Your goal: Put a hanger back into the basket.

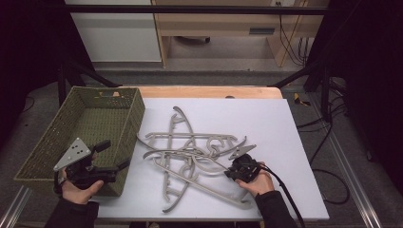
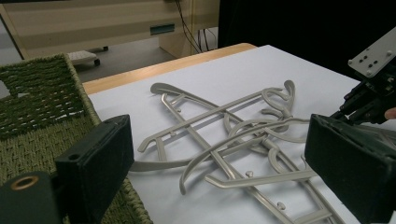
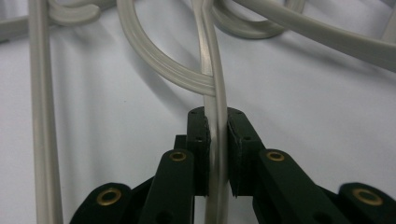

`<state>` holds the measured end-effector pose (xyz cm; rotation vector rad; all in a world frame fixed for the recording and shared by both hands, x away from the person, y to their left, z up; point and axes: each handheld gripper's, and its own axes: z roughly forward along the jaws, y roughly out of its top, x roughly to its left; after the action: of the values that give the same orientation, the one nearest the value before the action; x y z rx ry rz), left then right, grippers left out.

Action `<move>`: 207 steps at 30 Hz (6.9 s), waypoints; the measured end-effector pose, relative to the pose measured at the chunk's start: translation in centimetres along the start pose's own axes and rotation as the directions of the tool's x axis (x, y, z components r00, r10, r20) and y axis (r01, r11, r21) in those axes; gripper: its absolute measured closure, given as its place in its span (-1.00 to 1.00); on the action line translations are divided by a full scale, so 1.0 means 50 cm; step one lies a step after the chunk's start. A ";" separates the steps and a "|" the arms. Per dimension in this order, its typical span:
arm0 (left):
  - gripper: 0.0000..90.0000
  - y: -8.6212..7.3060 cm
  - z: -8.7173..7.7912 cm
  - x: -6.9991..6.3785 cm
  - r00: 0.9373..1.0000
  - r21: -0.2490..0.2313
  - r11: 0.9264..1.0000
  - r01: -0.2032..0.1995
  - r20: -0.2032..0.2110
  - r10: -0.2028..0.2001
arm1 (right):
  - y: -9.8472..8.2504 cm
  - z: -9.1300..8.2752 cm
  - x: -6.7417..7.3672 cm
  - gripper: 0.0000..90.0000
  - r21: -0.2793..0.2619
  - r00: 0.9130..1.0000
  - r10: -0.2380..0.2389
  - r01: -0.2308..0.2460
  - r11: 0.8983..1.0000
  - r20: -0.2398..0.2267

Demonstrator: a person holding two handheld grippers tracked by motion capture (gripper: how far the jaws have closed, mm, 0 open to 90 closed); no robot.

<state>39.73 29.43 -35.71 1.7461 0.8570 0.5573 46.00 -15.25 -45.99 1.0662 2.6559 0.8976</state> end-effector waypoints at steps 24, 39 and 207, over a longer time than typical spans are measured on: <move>-0.83 0.014 0.006 -0.040 0.998 0.029 0.998 -0.054 0.046 0.052 | 0.009 -0.086 0.012 0.81 -0.105 0.995 -0.070 0.062 0.992 -0.072; -0.79 0.009 0.058 -0.106 0.973 0.176 0.967 -0.182 0.175 0.152 | 0.025 -0.113 0.063 0.81 -0.116 0.960 -0.216 0.197 0.973 -0.179; 0.82 0.044 -0.122 0.363 0.931 0.332 0.943 0.038 -0.355 0.088 | -0.083 -0.183 -0.057 -0.93 -0.487 0.969 0.207 -0.116 0.866 0.138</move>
<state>47.43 46.78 -32.34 1.9950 1.2507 0.8090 42.60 -23.90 -41.23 1.1812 2.0531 1.3233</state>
